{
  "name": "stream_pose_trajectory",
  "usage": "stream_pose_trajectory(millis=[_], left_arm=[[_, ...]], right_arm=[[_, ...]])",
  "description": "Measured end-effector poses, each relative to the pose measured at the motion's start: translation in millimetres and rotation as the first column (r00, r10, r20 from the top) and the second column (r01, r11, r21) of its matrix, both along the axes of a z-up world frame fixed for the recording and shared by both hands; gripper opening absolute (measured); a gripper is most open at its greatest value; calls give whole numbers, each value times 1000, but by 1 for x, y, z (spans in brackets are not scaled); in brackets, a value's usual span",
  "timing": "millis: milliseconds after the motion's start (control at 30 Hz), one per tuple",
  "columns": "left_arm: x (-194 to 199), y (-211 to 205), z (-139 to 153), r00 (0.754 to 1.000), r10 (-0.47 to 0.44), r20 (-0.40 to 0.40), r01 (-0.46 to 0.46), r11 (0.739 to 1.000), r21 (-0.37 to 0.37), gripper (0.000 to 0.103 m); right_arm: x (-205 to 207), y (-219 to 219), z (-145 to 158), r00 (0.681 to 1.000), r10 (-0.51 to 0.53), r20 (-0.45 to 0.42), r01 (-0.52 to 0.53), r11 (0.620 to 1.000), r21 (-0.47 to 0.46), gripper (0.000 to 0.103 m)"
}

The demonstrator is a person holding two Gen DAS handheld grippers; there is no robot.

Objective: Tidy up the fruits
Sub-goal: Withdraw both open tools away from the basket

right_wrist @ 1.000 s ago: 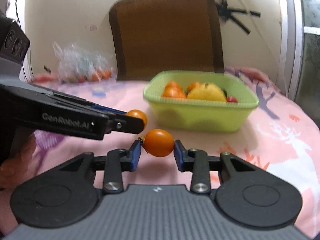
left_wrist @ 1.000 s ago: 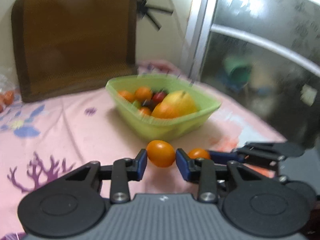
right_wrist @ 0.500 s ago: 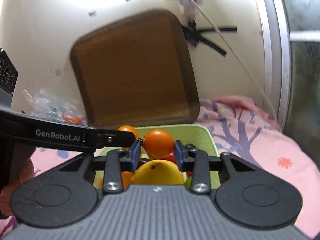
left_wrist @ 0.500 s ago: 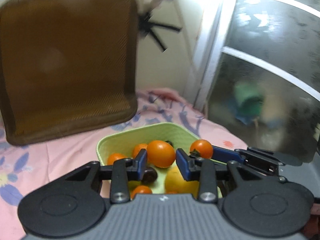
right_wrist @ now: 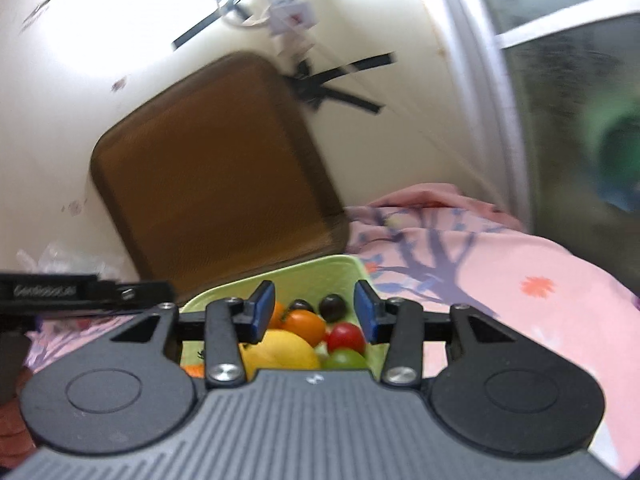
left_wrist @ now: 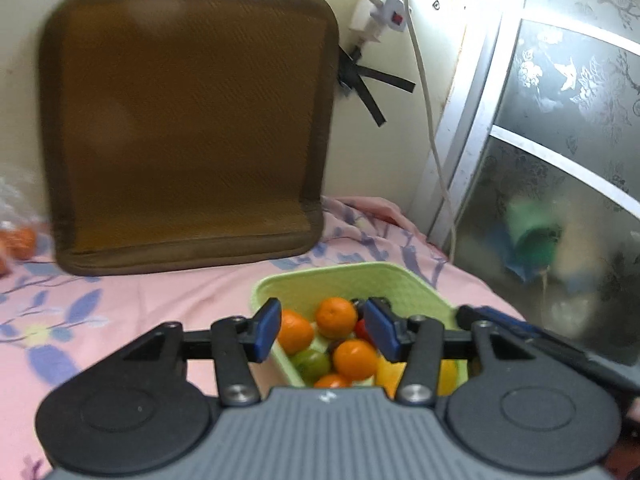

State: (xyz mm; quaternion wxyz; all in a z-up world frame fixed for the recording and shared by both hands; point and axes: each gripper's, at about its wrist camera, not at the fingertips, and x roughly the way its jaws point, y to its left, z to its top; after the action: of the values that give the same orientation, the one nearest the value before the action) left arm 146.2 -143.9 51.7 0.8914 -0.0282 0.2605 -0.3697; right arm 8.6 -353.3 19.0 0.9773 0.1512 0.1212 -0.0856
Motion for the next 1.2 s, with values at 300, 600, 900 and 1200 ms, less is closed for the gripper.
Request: stream_pose_trajectory(millis=[300, 600, 900, 1200], left_arm=[[-62, 28, -13, 997, 61, 38, -63, 996, 70, 60], [-97, 35, -39, 992, 128, 1, -128, 984, 125, 94], [-116, 44, -58, 967, 256, 17, -255, 951, 174, 103], [-129, 44, -57, 945, 311, 98, -324, 928, 181, 103]], right_arm=[[-52, 35, -22, 997, -47, -59, 49, 999, 17, 48], [-60, 65, -31, 990, 27, -137, -23, 999, 32, 54], [-68, 59, -39, 986, 38, -161, -22, 994, 103, 54], [-67, 60, -40, 984, 40, -174, -25, 996, 90, 54]])
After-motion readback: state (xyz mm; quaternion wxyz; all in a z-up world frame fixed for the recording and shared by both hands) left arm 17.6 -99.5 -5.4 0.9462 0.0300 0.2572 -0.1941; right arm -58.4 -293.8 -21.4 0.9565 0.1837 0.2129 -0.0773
